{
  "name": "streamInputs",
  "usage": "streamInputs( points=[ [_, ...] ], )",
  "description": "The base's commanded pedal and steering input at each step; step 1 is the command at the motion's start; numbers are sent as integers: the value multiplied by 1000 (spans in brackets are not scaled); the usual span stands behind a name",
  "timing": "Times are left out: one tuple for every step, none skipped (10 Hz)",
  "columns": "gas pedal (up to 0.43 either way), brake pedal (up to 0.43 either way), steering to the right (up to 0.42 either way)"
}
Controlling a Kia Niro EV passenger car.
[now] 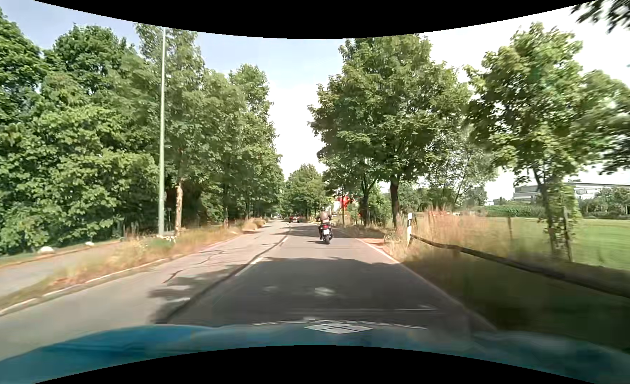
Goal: Follow the waypoints while adhering to traffic rules and regulations
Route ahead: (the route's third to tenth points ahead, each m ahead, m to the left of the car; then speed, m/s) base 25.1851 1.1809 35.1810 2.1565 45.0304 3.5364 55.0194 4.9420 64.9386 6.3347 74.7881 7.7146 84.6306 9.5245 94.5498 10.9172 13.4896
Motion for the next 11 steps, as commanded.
streamInputs(
  points=[
    [0, 0, -14],
    [0, 0, -15],
    [0, 0, -16],
    [0, 0, -18],
    [0, 0, -18],
    [0, 0, -18],
    [0, 0, -18],
    [0, 0, -18],
    [0, 0, -19],
    [0, 0, -20],
    [0, 0, -20]
  ],
)
